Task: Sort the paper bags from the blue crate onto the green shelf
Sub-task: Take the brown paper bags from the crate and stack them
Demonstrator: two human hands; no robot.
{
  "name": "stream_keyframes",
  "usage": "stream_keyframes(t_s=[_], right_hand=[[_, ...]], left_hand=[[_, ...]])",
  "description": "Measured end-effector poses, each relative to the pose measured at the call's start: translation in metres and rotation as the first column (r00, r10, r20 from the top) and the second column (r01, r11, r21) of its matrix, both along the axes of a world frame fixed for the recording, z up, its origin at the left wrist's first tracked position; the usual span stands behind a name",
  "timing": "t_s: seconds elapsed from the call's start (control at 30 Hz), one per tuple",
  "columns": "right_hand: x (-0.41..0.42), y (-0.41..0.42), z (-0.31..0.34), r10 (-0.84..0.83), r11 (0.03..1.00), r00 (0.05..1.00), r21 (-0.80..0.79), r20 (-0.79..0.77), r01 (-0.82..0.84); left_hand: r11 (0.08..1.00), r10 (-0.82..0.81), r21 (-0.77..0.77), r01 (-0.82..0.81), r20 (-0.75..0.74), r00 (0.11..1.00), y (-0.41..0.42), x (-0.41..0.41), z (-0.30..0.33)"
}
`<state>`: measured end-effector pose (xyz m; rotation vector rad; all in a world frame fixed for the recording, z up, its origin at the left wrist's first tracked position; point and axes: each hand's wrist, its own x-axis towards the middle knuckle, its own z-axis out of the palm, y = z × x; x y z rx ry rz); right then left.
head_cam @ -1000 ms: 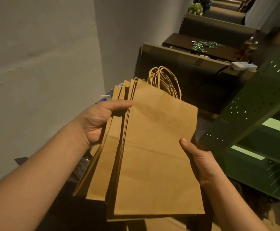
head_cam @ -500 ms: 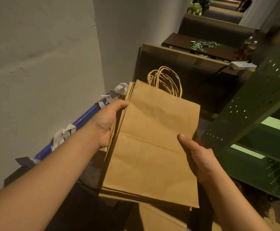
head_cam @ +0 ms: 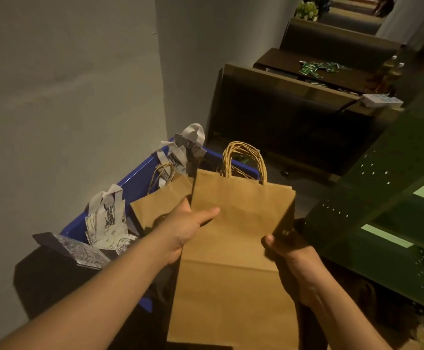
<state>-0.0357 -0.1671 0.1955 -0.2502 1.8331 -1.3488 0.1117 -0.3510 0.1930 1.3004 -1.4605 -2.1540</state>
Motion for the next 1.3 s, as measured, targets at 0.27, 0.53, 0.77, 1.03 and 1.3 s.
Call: stream_keyframes(t_s=[0.27, 0.53, 0.77, 1.03, 1.3], right_hand=[[-0.004, 0.013, -0.016, -0.153, 0.982, 0.985, 0.124, 0.081, 0.142], [-0.007, 0.025, -0.021, -0.187, 0.976, 0.973, 0.138, 0.132, 0.169], [-0.009, 0.025, -0.027, -0.219, 0.971, 0.969, 0.121, 0.114, 0.205], [-0.008, 0.022, -0.030, -0.233, 0.970, 0.963, 0.103, 0.138, 0.220], [-0.010, 0.022, -0.033, -0.217, 0.972, 0.967, 0.118, 0.132, 0.202]], left_hand=[[0.771, 0.585, 0.274, -0.574, 0.051, 0.810, -0.024, 0.003, -0.041], [0.639, 0.717, 0.119, -0.760, 0.266, 0.645, -0.046, 0.011, -0.086], [0.713, 0.634, 0.126, -0.690, 0.303, 0.711, -0.048, 0.009, -0.091], [0.805, 0.505, 0.098, -0.585, 0.402, 0.763, -0.099, 0.023, -0.194], [0.891, 0.434, -0.030, -0.453, 0.347, 0.831, -0.082, 0.008, -0.133]])
